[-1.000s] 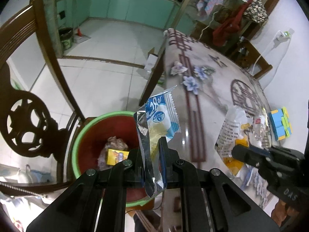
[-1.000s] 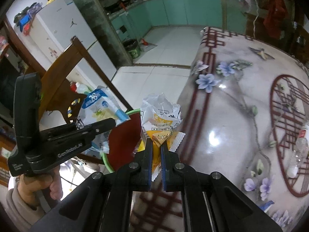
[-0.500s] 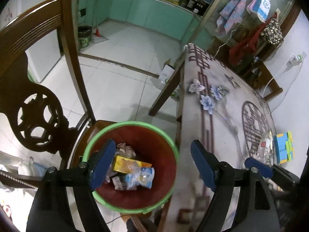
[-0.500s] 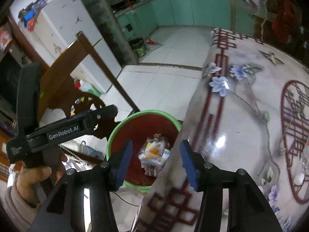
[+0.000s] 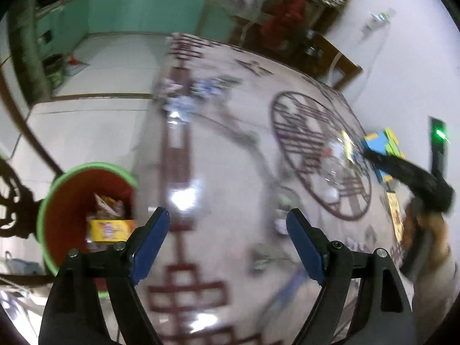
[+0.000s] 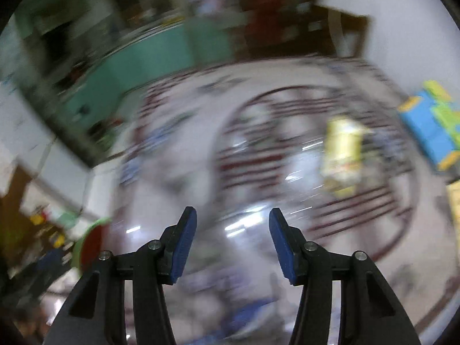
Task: Collect trash
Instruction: 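Grasp the clear plastic bottle with the left gripper while the right grasps the yellow medicine box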
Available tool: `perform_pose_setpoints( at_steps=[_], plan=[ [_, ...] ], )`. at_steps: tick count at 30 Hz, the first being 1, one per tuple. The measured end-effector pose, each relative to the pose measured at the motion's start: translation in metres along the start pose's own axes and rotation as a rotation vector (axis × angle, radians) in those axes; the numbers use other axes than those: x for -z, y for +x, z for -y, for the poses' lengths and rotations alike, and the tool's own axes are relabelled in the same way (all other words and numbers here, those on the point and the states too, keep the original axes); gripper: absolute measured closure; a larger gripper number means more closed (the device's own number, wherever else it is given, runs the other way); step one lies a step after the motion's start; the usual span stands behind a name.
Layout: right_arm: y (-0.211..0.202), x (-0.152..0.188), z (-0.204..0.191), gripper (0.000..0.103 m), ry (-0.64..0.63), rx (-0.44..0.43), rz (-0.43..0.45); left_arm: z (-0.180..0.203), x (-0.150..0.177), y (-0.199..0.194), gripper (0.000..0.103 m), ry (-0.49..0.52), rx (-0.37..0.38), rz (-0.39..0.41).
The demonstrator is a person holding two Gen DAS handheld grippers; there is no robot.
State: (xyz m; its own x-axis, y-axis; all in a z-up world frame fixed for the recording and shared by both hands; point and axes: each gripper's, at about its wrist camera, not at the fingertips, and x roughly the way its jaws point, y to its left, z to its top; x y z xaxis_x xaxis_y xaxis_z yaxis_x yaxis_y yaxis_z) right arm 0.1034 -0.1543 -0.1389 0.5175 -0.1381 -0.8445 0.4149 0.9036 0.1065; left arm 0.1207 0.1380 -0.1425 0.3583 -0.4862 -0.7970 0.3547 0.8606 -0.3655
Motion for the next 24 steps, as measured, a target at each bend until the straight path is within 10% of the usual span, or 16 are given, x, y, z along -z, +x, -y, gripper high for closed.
perform_pose_setpoints(
  at_steps=[7,16,18,24],
  plan=[
    [0.096,-0.044,0.107,0.043,0.18,0.085,-0.134,0.086,0.009,0.033,0.02,0.057,0.018,-0.062],
    [0.166,-0.064,0.122,0.035,0.148,-0.137,-0.302,0.163,-0.008,0.094,0.02,0.071,-0.012,-0.083],
    [0.171,-0.066,0.126,0.056,0.136,-0.151,-0.28,0.174,-0.015,0.108,0.02,0.071,-0.024,-0.084],
    [0.154,-0.073,0.144,0.063,0.093,-0.223,-0.223,0.202,-0.026,0.148,0.02,0.069,-0.013,-0.103]
  ],
)
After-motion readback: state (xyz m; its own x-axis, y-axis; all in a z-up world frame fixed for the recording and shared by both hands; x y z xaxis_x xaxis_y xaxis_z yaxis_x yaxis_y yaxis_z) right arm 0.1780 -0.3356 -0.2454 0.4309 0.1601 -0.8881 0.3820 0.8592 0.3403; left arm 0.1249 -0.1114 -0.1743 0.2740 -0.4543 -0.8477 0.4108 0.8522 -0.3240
